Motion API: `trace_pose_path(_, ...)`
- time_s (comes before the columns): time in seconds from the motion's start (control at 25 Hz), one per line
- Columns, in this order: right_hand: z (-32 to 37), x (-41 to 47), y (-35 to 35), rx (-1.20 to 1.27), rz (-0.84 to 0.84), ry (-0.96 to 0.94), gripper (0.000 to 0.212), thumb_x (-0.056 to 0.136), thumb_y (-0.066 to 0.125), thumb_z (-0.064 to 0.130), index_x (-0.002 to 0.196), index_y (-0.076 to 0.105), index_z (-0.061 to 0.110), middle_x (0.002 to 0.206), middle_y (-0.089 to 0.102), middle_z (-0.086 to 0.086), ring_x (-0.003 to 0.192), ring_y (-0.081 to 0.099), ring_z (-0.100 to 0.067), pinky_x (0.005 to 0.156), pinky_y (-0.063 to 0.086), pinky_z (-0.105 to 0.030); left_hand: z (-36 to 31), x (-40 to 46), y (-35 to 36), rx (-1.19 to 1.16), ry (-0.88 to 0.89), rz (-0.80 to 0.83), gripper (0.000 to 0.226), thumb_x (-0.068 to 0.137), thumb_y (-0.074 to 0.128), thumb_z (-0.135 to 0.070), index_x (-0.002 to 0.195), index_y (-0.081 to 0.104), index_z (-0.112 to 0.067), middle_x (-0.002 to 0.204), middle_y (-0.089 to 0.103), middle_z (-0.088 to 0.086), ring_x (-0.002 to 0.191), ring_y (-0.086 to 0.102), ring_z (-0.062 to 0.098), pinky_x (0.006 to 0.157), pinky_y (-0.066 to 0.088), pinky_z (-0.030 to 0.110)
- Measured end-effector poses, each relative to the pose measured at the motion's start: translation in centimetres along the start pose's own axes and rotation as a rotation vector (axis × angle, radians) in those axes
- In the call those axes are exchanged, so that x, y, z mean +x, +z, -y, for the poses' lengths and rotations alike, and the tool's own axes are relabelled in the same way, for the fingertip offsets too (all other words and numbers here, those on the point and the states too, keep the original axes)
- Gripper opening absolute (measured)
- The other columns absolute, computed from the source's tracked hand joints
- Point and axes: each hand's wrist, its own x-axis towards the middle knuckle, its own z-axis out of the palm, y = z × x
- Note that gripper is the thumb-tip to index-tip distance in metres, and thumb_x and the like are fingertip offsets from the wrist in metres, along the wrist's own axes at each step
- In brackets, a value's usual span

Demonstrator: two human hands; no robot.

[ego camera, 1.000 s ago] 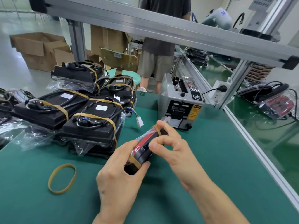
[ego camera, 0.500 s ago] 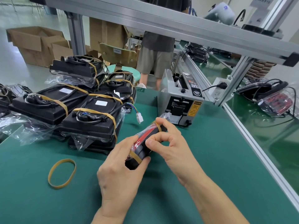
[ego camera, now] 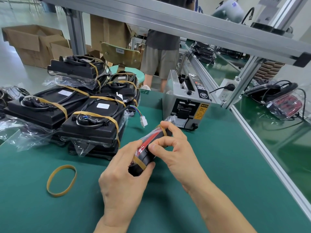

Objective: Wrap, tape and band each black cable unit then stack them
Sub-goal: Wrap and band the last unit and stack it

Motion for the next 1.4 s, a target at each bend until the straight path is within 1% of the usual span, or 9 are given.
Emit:
trace_pose_path(0.24, 0.0, -0.4, 1.1, -0.058, -0.101, -0.026, 0.012, 0.077, 0.069, 0.018, 0.066, 0.067, 0.022, 0.127, 0.038, 0.036, 0.128, 0.033, 0.007, 0.116, 0.020, -0.038, 0.0, 0.0, 0.2, -0.016, 0.016, -0.013, 0.060, 0.057, 0.089, -0.012, 0.111, 0.067, -0.025, 0.103, 0.067, -0.012, 0.083, 0.068, 0.017, 0.071, 0.056, 0.039)
trace_pose_path(0.48, -0.5, -0.6, 1.9, 0.221, -0.229, 0.014, 0.050, 0.082, 0.068, 0.011, 0.119, 0.044, 0.034, 0.119, 0.046, 0.017, 0.103, 0.044, 0.019, 0.079, 0.035, 0.003, -0.4, -0.1, 0.2, 0.006, 0.028, -0.011, 0.060, 0.058, 0.088, -0.011, 0.113, 0.068, -0.024, 0.107, 0.067, -0.012, 0.091, 0.068, 0.015, 0.074, 0.056, 0.040)
trace_pose_path(0.6, -0.7, -0.8, 2.3, 0.148, -0.227, -0.044, 0.050, 0.083, 0.066, 0.013, 0.117, 0.043, 0.041, 0.122, 0.042, 0.019, 0.112, 0.040, 0.015, 0.095, 0.034, -0.006, -0.6, -0.1, 0.1, 0.011, 0.006, -0.012, 0.057, 0.059, 0.088, -0.010, 0.112, 0.068, -0.023, 0.107, 0.068, -0.012, 0.090, 0.068, 0.015, 0.074, 0.056, 0.040)
trace_pose_path(0.72, -0.6, -1.4, 2.2, -0.011, -0.159, -0.118, 0.059, 0.070, 0.068, 0.031, 0.122, 0.042, 0.039, 0.128, 0.038, 0.022, 0.125, 0.038, -0.001, 0.112, 0.028, -0.038, -1.0, 0.1, 0.0, -0.014, -0.019, -0.011, 0.051, 0.063, 0.085, -0.010, 0.110, 0.069, -0.023, 0.105, 0.068, -0.011, 0.086, 0.068, 0.015, 0.074, 0.056, 0.040)
trace_pose_path(0.88, -1.6, 0.2, -1.8, -0.081, -0.295, -0.086, 0.060, 0.071, 0.077, 0.028, 0.116, 0.042, 0.048, 0.130, 0.039, 0.026, 0.127, 0.037, 0.002, 0.114, 0.026, -0.038, -0.2, -0.1, -0.9, -0.164, -0.138, 0.026, 0.059, 0.058, 0.088, -0.007, 0.107, 0.070, -0.036, 0.100, 0.069, -0.019, 0.087, 0.062, -0.004, 0.068, 0.058, 0.030)
trace_pose_path(1.0, -2.9, 1.3, -5.5, 0.100, -0.011, 0.028, 0.076, 0.069, 0.084, 0.025, 0.127, 0.040, 0.042, 0.138, 0.044, 0.020, 0.134, 0.037, -0.002, 0.111, 0.029, -0.023, 1.5, 0.3, -2.2, -0.505, -0.297, 0.136, 0.068, 0.043, 0.092, -0.008, 0.100, 0.073, -0.040, 0.100, 0.073, -0.011, 0.090, 0.067, 0.005, 0.056, 0.058, 0.026)
trace_pose_path(1.12, -4.1, 1.7, -7.0, 0.346, 0.338, -0.043, 0.071, 0.060, 0.081, 0.021, 0.125, 0.053, 0.027, 0.126, 0.063, 0.009, 0.118, 0.057, -0.009, 0.098, 0.045, -0.022, 2.1, 1.1, -3.3, -0.658, -0.295, 0.302, 0.071, 0.036, 0.086, -0.012, 0.103, 0.073, -0.030, 0.104, 0.074, 0.000, 0.101, 0.068, 0.019, 0.081, 0.055, 0.040)
trace_pose_path(1.24, -5.1, 1.3, -6.1, 0.381, 0.320, -0.140, 0.041, 0.066, 0.078, 0.018, 0.105, 0.067, 0.021, 0.103, 0.071, 0.004, 0.094, 0.065, -0.010, 0.082, 0.049, -0.020, 1.4, 2.4, -4.4, -0.473, -0.184, 0.389, 0.063, 0.041, 0.091, -0.018, 0.101, 0.073, -0.030, 0.108, 0.072, -0.005, 0.109, 0.063, 0.017, 0.094, 0.048, 0.033)
trace_pose_path(1.4, -6.4, 1.2, -3.8, 0.537, 0.310, -0.130, 0.036, 0.069, 0.076, 0.012, 0.103, 0.066, 0.018, 0.100, 0.072, 0.003, 0.092, 0.065, -0.011, 0.082, 0.050, -0.022, -1.8, 4.2, -3.6, 0.302, 0.390, 0.346, 0.058, 0.059, 0.066, -0.044, 0.113, 0.066, -0.022, 0.130, 0.057, 0.001, 0.125, 0.048, 0.027, 0.107, 0.029, 0.038)
